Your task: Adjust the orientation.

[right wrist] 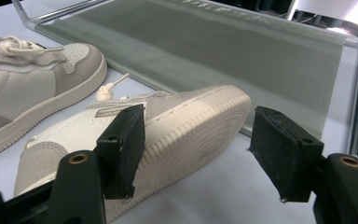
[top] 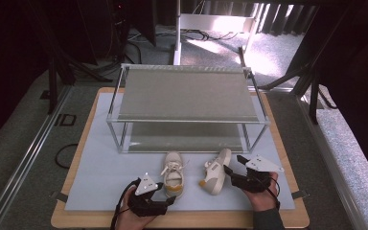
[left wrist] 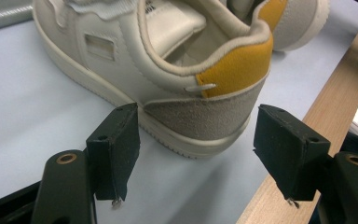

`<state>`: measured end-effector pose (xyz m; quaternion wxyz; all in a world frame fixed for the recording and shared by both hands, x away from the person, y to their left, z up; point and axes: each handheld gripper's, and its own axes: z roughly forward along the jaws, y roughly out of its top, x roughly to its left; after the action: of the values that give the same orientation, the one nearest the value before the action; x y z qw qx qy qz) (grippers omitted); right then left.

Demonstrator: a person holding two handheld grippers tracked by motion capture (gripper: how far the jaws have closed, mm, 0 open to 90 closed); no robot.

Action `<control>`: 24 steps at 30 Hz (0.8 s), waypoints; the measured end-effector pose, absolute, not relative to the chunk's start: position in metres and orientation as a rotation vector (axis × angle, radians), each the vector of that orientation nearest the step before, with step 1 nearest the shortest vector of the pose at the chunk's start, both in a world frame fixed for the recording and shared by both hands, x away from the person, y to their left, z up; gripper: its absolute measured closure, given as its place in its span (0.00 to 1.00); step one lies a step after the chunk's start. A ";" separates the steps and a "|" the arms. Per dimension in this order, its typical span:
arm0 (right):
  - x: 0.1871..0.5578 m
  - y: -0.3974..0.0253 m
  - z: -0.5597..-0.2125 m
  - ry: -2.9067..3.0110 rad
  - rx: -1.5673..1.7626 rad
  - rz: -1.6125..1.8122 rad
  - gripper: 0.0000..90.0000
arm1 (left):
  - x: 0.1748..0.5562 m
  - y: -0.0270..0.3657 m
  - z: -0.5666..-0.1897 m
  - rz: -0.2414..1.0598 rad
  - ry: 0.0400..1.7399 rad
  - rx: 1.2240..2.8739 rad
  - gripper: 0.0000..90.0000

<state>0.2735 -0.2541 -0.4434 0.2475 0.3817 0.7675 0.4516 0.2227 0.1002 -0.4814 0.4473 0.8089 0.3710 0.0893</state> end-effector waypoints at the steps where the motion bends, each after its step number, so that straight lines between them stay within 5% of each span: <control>1: 0.273 -0.255 -0.443 2.096 1.041 1.236 0.41 | 0.223 0.101 -0.481 0.220 0.914 1.999 0.34; 10: 0.268 -0.265 -0.443 2.155 1.012 1.279 0.66 | 0.224 0.101 -0.482 0.229 0.924 1.997 0.33; 24: 0.248 -0.290 -0.457 2.170 1.062 1.193 0.81 | 0.224 0.100 -0.482 0.232 0.935 1.997 0.33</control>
<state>0.2483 -0.2902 -0.4566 0.2215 0.3843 0.7854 0.4318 0.2241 0.1004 -0.4821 0.4458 0.8063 0.3774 0.0935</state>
